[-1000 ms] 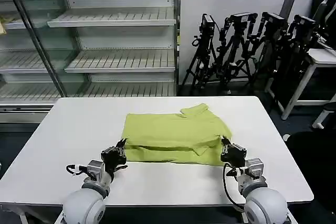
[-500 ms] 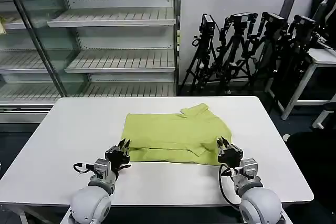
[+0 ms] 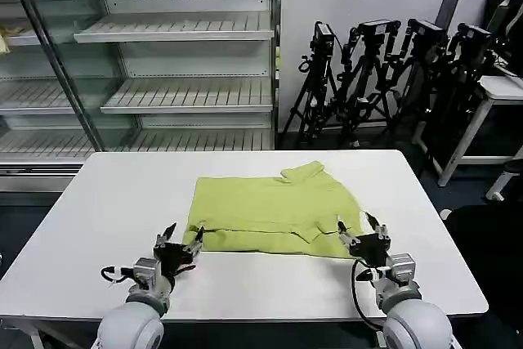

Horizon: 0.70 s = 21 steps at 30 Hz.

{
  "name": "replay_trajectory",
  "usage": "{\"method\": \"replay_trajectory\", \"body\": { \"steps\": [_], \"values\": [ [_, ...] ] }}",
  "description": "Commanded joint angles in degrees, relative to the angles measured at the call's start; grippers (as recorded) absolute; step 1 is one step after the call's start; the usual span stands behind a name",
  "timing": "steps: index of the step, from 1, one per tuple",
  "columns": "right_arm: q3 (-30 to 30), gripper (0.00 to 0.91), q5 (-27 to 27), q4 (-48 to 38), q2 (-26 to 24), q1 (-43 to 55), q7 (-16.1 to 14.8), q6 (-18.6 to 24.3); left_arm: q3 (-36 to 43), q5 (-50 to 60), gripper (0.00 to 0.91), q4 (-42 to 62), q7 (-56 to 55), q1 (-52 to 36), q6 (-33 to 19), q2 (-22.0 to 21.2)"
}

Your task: Fold and organize the clothes.

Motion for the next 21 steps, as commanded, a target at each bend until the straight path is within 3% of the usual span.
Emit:
{"method": "replay_trajectory", "body": {
  "steps": [1,5,7,8,10,11,13,15,17,21],
  "values": [
    [2.98,0.907,0.0,0.23,0.04,-2.63,0.37,0.25,-1.49,-1.01,0.907,-0.14,-0.08,2.32,0.05,-0.14],
    [4.25,0.907,2.41,-0.21,0.01,-3.37,1.35,-3.66,-0.56,-1.98,0.907,2.78,-0.67,0.34,1.03,-0.41],
    [4.46,0.907,3.77,-0.44,0.09,-3.6,1.6,-5.03,-0.17,-2.67,0.675,2.9,-0.61,0.07,1.22,-0.39],
    [4.5,0.907,3.9,-0.57,0.15,-3.63,1.63,-5.3,-0.05,-2.89,0.383,2.83,-0.58,0.03,1.36,-0.41],
    [4.6,0.907,4.14,-0.96,0.24,-3.86,2.02,-6.13,0.35,-2.88,0.071,3.04,-0.24,-0.05,1.38,-0.36],
    [4.58,0.907,4.18,-0.96,0.28,-3.86,2.06,-6.18,0.5,-2.84,0.02,3.22,-0.15,-0.15,1.41,-0.32],
    [4.34,0.756,4.81,-1.01,0.36,-4.0,2.48,-6.97,0.74,-2.72,0.02,3.92,-0.12,-0.45,1.42,-0.25],
    [3.21,0.222,4.99,-1.13,0.31,-3.95,2.22,-7.34,0.87,-2.52,0.02,4.54,-0.19,-0.78,1.25,-0.05],
    [1.92,0.0,4.95,-1.28,0.44,-3.54,1.97,-7.33,0.91,-2.54,0.02,4.9,-0.21,-0.93,1.05,0.09],
    [0.43,0.0,5.17,-1.66,1.08,-2.59,1.76,-7.32,1.07,-2.57,0.02,5.08,-0.43,-1.02,1.16,0.22]
  ]
}}
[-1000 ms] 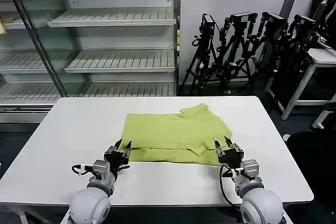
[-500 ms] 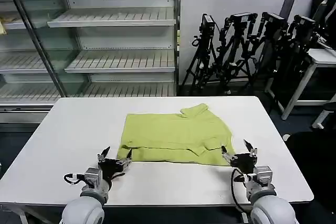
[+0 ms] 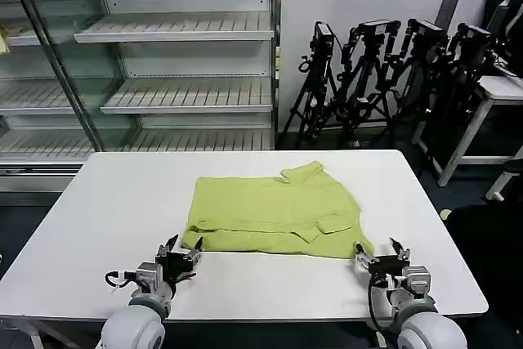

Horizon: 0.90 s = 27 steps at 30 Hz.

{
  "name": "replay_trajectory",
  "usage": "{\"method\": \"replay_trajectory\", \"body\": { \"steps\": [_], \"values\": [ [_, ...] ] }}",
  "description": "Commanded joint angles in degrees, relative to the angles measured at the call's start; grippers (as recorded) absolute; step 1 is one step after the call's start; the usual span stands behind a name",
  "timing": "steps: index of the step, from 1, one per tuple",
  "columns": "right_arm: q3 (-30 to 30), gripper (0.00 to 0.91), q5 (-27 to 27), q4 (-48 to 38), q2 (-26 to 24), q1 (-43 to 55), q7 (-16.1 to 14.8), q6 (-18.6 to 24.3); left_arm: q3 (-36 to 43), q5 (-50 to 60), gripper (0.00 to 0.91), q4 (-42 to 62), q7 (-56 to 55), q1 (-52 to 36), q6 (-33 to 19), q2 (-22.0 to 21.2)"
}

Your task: Fold and organize the clothes.

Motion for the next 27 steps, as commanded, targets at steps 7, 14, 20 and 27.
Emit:
{"method": "replay_trajectory", "body": {
  "steps": [7,14,20,27],
  "values": [
    [-1.91,0.0,1.07,-0.09,0.04,-0.34,0.02,-1.21,-0.18,-0.46,0.02,0.24,-0.08,0.82,0.49,0.08],
    [-2.49,0.0,1.31,0.59,0.15,-0.74,0.02,-0.88,-0.58,-0.68,0.02,0.13,-0.04,1.41,0.04,0.26],
    [-1.58,0.0,0.59,4.63,-0.06,-4.38,0.22,-0.62,-1.71,-0.68,0.02,-3.66,-0.1,3.91,-0.18,0.35],
    [1.01,0.0,-0.98,12.19,-0.5,-13.37,0.14,0.63,-4.05,2.48,0.02,-10.74,-1.78,11.98,-1.06,2.66]
  ]
}}
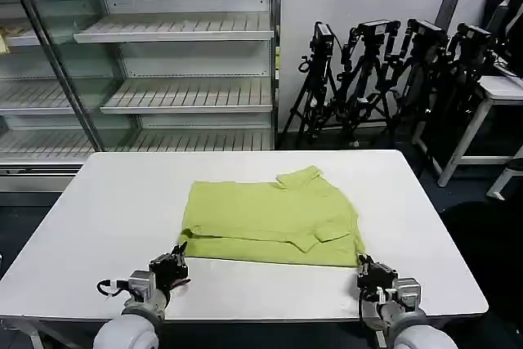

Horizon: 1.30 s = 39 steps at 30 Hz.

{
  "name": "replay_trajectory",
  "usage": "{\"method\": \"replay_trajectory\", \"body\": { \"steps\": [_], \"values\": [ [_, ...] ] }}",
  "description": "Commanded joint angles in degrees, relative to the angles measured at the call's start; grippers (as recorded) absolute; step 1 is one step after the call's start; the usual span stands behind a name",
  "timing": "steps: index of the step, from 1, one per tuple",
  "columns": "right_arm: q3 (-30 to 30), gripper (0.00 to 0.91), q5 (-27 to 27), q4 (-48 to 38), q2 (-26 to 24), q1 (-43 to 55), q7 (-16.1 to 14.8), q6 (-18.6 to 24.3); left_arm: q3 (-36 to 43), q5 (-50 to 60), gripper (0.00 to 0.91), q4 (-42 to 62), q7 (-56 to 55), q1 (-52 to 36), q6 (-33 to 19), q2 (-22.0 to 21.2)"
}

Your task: Fold and organize the clothes.

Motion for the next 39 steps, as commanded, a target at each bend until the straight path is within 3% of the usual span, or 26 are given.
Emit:
{"method": "replay_trajectory", "body": {
  "steps": [1,5,11,12,13,14,15,21,29,39],
  "values": [
    [1.29,0.0,-0.88,6.17,0.07,-7.23,0.09,0.32,-1.66,2.07,0.02,-7.46,-1.35,7.41,-0.72,1.8],
    [1.12,0.0,-4.51,8.78,-0.29,-11.2,-0.17,1.24,-2.7,2.52,0.02,-11.55,-2.74,11.71,-0.22,3.45],
    [1.37,0.0,-5.52,10.41,-1.14,-14.99,-0.23,1.22,-4.22,2.95,0.05,-14.76,-3.72,17.69,1.1,3.77],
    [1.46,0.212,-5.64,10.34,-1.18,-15.07,-0.28,1.1,-4.22,3.1,0.171,-14.89,-3.75,18.18,1.17,3.71],
    [1.62,0.826,-5.75,10.24,-1.28,-15.18,-0.47,0.59,-4.26,3.5,0.474,-15.28,-3.84,18.83,1.6,3.51],
    [1.7,0.907,-5.77,10.27,-1.34,-15.13,-0.41,0.04,-4.34,3.53,0.695,-15.63,-3.88,19.33,2.11,3.41],
    [1.75,0.907,-5.75,10.31,-1.35,-15.07,-0.37,-0.58,-4.44,3.51,0.907,-15.82,-3.88,19.72,2.31,3.22],
    [2.35,0.907,-5.02,11.32,-1.7,-13.67,-1.5,-1.15,-5.48,3.87,0.907,-17.66,-4.09,21.22,3.17,2.63],
    [5.42,0.907,4.25,11.76,-3.27,-5.14,0.22,0.06,-9.23,-0.88,0.907,-17.95,-5.68,14.74,2.38,4.18],
    [-7.17,0.907,7.89,-1.9,-3.85,22.36,3.81,-2.07,-3.77,-11.4,0.907,-7.43,-7.64,-4.54,2.42,5.37]
  ]
}}
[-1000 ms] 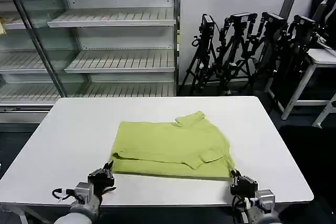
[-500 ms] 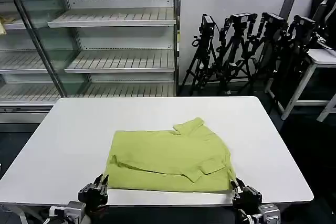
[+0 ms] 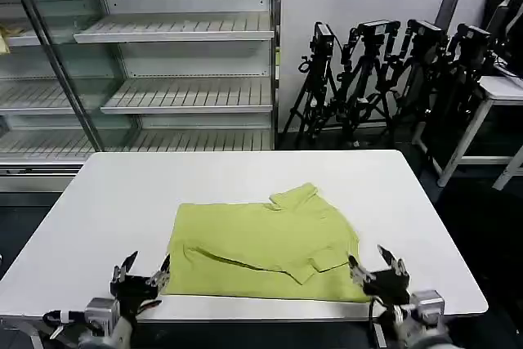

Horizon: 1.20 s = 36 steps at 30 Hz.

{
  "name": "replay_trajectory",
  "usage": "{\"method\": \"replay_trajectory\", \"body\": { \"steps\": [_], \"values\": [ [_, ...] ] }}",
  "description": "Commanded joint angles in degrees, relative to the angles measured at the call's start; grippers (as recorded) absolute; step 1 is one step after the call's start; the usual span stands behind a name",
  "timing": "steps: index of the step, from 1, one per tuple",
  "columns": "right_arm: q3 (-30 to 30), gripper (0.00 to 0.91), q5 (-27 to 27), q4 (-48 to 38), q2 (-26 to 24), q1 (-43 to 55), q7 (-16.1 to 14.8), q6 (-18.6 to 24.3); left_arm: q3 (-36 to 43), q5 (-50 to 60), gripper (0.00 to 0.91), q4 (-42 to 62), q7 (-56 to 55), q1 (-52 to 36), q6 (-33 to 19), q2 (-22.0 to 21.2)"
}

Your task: Fold and organize the clothes.

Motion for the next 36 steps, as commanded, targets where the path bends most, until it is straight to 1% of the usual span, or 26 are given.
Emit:
{"method": "replay_trajectory", "body": {
  "steps": [1,2,4,5,8,10,16,21,24,27,35,36],
  "values": [
    [-7.17,0.907,3.19,-8.68,-0.4,17.58,1.57,-0.82,2.82,-8.53,0.907,7.37,-0.8,-15.72,0.06,0.64],
    [-8.82,0.907,3.31,-10.87,-0.11,20.84,1.69,-0.83,3.47,-9.89,0.907,9.52,-1.11,-17.72,0.98,0.88],
    [-10.6,0.907,3.57,-14.26,0.35,24.72,2.28,-0.85,4.67,-11.89,0.907,12.02,-1.45,-20.35,1.03,1.46],
    [-11.85,0.907,3.78,-17.41,0.66,27.53,2.53,-0.85,5.79,-12.64,0.907,14.06,-1.53,-22.37,1.05,2.07],
    [-14.53,0.907,4.48,-23.15,1.54,32.88,2.69,-0.86,8.39,-12.73,0.907,18.55,-1.81,-26.62,1.05,3.03],
    [-15.84,0.907,4.81,-26.98,2.2,35.7,2.65,-0.87,10.19,-12.51,0.907,21.58,-1.73,-29.33,1.06,3.34],
    [-19.77,0.907,6.07,-34.94,4.8,41.38,3.12,-0.91,14.63,-12.23,0.907,28.12,-1.22,-34.86,1.12,3.49],
    [-21.39,0.907,6.14,-40.85,7.45,44.29,3.79,-0.89,17.27,-10.9,0.907,32.18,-1.12,-38.31,1.11,2.99],
    [-22.5,0.907,5.59,-43.94,8.98,45.68,4.74,-0.96,18.27,-11.3,0.907,34.77,-0.94,-40.12,1.09,1.93],
    [-22.97,0.907,5.63,-46.41,10.47,46.45,4.88,-0.94,18.65,-13.38,0.907,36.14,-1.03,-40.41,1.07,1.27],
    [-23.45,0.907,6.09,-52.03,13.9,48.12,4.32,-0.94,19.47,-13.82,0.907,38.8,-1.01,-41.87,1.09,-0.07],
    [-23.55,0.907,6.53,-53.05,14.51,48.33,4.31,-0.94,19.59,-13.57,0.635,39.12,-1.1,-41.88,1.09,-0.18]
  ]
}}
